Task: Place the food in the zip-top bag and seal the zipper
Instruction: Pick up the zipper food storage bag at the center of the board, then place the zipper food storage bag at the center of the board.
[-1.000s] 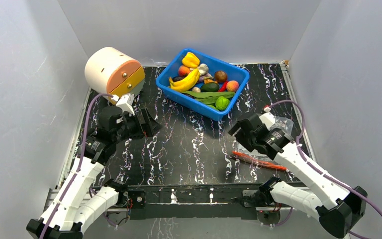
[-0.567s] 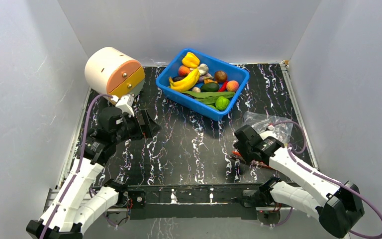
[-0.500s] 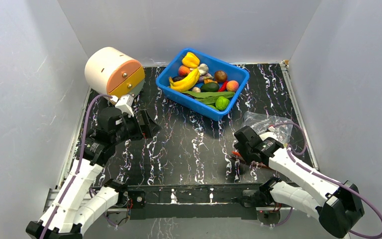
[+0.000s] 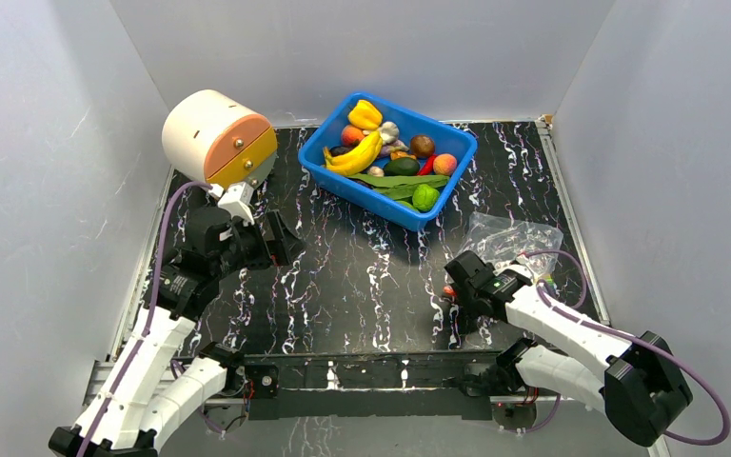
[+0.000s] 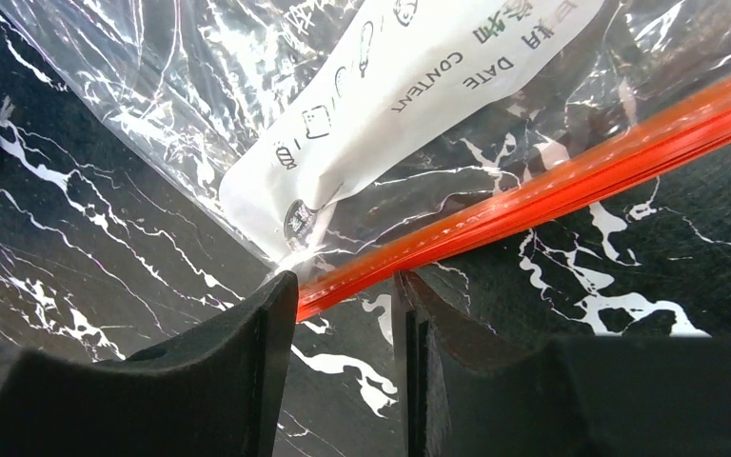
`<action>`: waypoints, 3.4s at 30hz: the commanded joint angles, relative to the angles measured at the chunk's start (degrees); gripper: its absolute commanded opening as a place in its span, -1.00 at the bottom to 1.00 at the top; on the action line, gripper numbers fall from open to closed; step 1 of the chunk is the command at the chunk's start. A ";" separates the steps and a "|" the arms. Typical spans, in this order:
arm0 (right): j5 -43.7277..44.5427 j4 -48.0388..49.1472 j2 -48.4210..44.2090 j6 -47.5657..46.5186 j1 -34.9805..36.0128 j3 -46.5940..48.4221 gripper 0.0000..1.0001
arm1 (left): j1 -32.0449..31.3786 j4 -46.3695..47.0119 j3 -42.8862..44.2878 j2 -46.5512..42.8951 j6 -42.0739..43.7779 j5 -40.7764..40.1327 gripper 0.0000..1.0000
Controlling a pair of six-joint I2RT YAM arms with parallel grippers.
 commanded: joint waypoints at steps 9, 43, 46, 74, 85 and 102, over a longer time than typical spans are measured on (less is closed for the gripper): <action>2.93 2.83 -0.03 4.38 -0.47 -0.83 -0.03 | 0.21 -0.85 -0.30 -2.27 0.82 -1.08 0.97; 17.79 -17.33 -10.68 -2.13 -0.50 19.58 -1.00 | 0.27 -6.98 2.15 2.59 -0.87 -2.12 0.97; 19.88 -19.56 -9.78 -7.11 -0.48 24.87 -1.00 | 0.26 -7.85 2.46 3.50 -0.28 -0.83 0.97; -22.23 -0.39 2.48 -44.14 -0.33 47.82 -1.00 | 0.27 -6.60 3.47 2.36 3.01 -0.76 0.97; -38.84 10.36 4.78 -45.17 3.96 43.67 -1.00 | 0.21 -2.75 2.56 1.28 1.34 -1.85 0.95; -45.61 24.15 14.83 -49.21 20.23 36.47 -1.00 | 0.23 -0.23 4.06 2.00 -0.59 9.63 0.80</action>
